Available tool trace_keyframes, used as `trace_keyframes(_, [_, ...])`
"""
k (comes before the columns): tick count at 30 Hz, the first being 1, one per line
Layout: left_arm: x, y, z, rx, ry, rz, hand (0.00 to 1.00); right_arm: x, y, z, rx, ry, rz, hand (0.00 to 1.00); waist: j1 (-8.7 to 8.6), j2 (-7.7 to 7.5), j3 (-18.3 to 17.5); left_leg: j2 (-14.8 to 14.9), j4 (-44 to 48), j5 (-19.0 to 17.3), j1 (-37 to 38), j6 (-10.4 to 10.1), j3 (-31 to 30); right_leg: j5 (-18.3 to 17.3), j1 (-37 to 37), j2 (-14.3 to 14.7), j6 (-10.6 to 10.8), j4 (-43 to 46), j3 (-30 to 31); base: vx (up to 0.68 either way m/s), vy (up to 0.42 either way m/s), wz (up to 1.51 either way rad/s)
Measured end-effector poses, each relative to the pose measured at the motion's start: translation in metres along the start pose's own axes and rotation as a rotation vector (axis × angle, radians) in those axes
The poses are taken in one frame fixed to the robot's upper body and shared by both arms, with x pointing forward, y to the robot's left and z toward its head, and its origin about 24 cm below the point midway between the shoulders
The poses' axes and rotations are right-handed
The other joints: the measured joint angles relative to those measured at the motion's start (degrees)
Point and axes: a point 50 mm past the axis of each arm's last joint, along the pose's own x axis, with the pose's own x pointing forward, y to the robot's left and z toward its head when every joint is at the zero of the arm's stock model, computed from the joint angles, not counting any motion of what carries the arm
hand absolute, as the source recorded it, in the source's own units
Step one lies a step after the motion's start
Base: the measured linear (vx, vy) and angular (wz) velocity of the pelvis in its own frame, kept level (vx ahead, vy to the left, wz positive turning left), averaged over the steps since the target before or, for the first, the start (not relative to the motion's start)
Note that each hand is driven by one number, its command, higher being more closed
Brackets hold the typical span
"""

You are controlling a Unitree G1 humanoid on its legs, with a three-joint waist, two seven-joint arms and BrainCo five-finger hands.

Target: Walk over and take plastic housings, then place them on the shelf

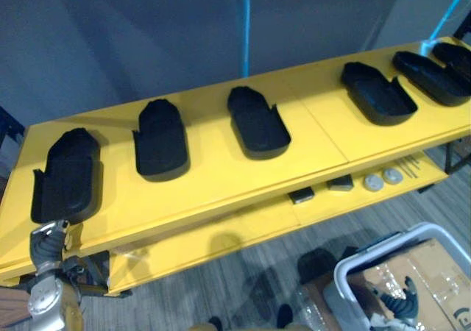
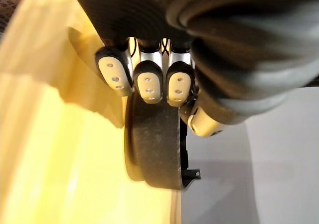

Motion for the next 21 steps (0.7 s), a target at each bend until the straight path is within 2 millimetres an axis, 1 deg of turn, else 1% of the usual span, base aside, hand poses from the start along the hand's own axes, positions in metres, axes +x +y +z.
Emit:
trace_keyframes(2, [0.007, -0.004, 0.006, 0.001, -0.018, -0.007, 1.0, 0.002, 0.002, 0.003, 0.004, -0.009, 0.002, 0.0, -0.13, -0.05, 1.13, 0.0, 0.51, -0.24, -0.19, 0.07, 0.32, 0.02, -0.23, -0.05, 0.03, 0.2, 0.32, -0.02, 0.003, -0.08])
trace_keyframes(6, [0.012, -0.007, 0.008, -0.017, -0.021, 0.007, 1.0, 0.004, 0.0, 0.005, 0.001, -0.017, 0.0, 0.0, -0.1, 0.11, 1.47, 0.01, 0.66, -0.52, -0.57, 0.13, 1.24, 0.06, -1.39, -0.03, 0.1, 0.6, 1.58, 0.0, 0.002, -0.15])
trace_keyframes(9, [0.022, -0.01, 0.019, -0.019, -0.051, 0.002, 1.0, 0.005, 0.001, 0.007, 0.003, -0.023, 0.0, 0.0, -0.28, -0.04, 2.33, 0.01, 0.78, -0.53, -1.06, 0.13, 1.3, 0.11, -2.0, -0.03, 0.13, 0.73, 1.72, 0.01, 0.0, -0.02])
trace_keyframes(15, [0.036, -0.011, 0.04, 0.004, -0.094, -0.003, 1.0, 0.007, -0.001, 0.01, 0.002, -0.032, -0.003, 0.0, -0.35, -0.12, 2.54, 0.04, 1.03, -0.95, -1.2, 0.11, 1.57, 0.1, -2.3, 0.03, 0.12, 0.75, 2.15, 0.01, 0.005, -0.02])
trace_keyframes(18, [0.04, -0.01, 0.042, 0.005, -0.094, 0.009, 1.0, 0.008, 0.001, 0.012, 0.005, -0.039, -0.003, 0.0, -0.27, 0.13, 2.78, 0.26, 2.99, -2.11, -2.1, 0.13, 1.7, 0.09, -2.56, 0.07, 0.11, 0.97, 2.41, 0.0, 0.014, -0.05])
trace_keyframes(21, [0.041, -0.008, 0.042, 0.012, -0.083, 0.023, 1.0, 0.008, 0.001, 0.012, 0.007, -0.042, -0.003, 0.0, -0.18, 0.28, 2.92, 0.25, 3.01, -2.15, -2.0, 0.15, 2.13, 0.03, -2.86, 0.02, 0.04, 1.46, 2.95, 0.0, 0.015, -0.06])
